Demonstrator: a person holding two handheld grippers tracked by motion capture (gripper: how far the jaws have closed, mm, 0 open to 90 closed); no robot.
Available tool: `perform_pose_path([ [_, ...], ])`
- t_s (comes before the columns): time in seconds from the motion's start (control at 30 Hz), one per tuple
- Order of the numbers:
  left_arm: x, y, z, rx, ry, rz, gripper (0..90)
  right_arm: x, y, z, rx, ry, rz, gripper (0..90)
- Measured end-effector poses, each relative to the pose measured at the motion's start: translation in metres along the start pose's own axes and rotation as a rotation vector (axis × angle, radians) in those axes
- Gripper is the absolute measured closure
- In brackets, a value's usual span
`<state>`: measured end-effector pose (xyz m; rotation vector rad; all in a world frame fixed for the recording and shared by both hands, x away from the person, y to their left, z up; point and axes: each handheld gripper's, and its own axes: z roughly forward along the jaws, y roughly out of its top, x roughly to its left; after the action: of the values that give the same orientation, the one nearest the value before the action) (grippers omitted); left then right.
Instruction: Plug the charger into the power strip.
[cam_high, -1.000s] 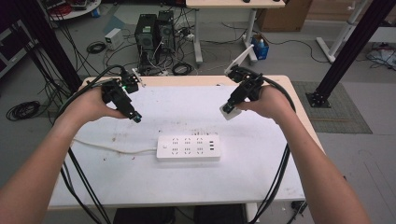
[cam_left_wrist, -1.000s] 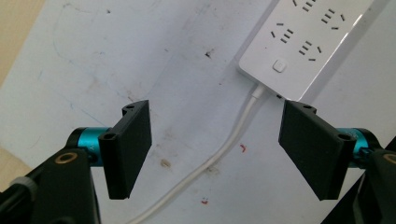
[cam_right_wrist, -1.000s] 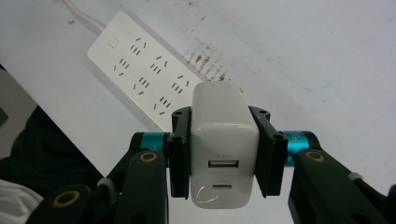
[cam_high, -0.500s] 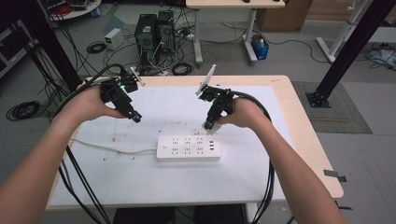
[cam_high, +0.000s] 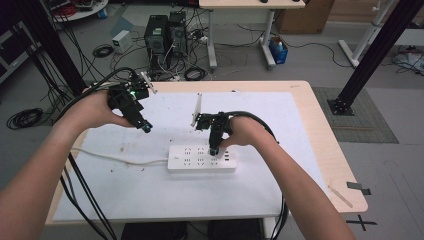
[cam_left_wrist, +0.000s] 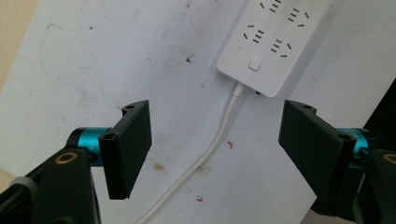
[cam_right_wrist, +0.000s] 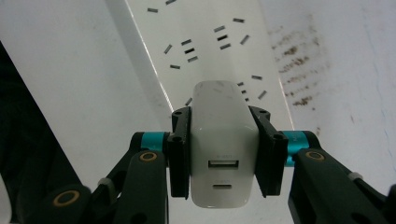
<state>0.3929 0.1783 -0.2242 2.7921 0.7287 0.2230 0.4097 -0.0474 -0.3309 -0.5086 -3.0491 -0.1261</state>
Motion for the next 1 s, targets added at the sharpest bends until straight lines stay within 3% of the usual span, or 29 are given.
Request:
perform_pose_path([
  [0.07,-0.001,0.000,-0.001,0.004,-0.005,0.004,25.8,0.002,0.003,0.006,0.021,-0.016,-0.041,62.5],
  [0.23,0.000,-0.001,-0.004,0.004,0.001,0.006,25.8,0.005,0.006,0.013,0.045,-0.025,-0.082,62.5],
  [0.37,0.000,-0.001,-0.004,0.006,0.002,0.011,25.8,0.009,0.010,0.014,0.078,-0.038,-0.172,62.6],
  [0.43,-0.002,-0.001,-0.004,0.006,-0.002,0.006,25.8,0.010,0.012,0.014,0.085,-0.039,-0.183,62.6],
  [0.47,-0.002,-0.001,-0.004,0.006,-0.003,0.008,25.8,0.013,0.015,0.015,0.096,-0.060,-0.217,62.7],
  [0.7,-0.002,-0.001,-0.003,0.011,-0.006,0.015,25.8,0.017,0.018,0.017,0.121,-0.068,-0.250,62.9],
  [0.77,-0.002,-0.001,-0.003,0.010,-0.005,0.018,25.8,0.020,0.019,0.020,0.127,-0.083,-0.294,63.0],
  [0.8,-0.002,-0.001,-0.002,0.006,-0.008,0.014,25.8,0.019,0.021,0.022,0.114,-0.085,-0.339,63.0],
  [0.9,-0.002,-0.002,0.000,0.010,-0.009,0.012,25.8,0.023,0.024,0.023,0.141,-0.100,-0.374,63.0],
  [1.0,-0.002,-0.003,0.001,0.011,-0.009,0.013,25.8,0.022,0.024,0.026,0.147,-0.099,-0.375,63.2],
])
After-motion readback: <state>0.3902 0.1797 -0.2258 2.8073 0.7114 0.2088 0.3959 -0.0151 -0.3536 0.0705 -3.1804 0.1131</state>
